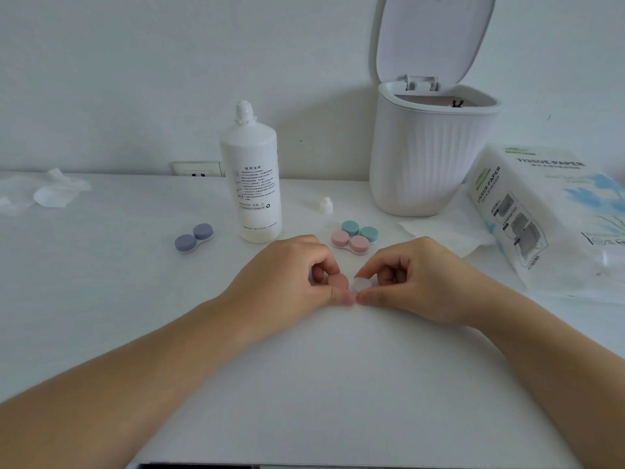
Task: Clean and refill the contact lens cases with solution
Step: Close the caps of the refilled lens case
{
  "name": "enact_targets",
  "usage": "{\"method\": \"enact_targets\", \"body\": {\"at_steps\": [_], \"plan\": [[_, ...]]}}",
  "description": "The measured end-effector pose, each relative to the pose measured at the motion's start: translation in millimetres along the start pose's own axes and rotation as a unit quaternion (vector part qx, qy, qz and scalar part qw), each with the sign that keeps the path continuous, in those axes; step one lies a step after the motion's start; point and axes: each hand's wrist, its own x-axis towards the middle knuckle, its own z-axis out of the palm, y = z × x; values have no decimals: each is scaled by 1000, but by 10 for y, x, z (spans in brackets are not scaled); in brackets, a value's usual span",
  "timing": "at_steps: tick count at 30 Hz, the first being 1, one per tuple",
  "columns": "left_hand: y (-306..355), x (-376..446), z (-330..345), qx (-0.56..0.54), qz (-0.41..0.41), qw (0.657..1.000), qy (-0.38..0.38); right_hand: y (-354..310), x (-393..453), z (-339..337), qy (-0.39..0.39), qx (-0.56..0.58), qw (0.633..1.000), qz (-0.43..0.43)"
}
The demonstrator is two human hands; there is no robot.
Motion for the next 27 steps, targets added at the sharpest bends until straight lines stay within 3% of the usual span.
{"method": "enact_targets", "body": {"at_steps": [4,9,17,23,27], "plan": [[10,20,-35,38,-7,998,-40,-1,11,-13,-3,-13,1000,4],[1,2,-148,-7,26,996,-79,0,11,-24,-9,-17,1000,6],[-10,-4,-180,-11,16,999,-29,-3,11,-39,-12,-23,1000,3],[-3,-8,-134,7,46,997,-58,1,8,-40,-14,-21,1000,5],[0,17,-92,13,41,998,-38,3,13,-40,-13,-22,1000,3]]}}
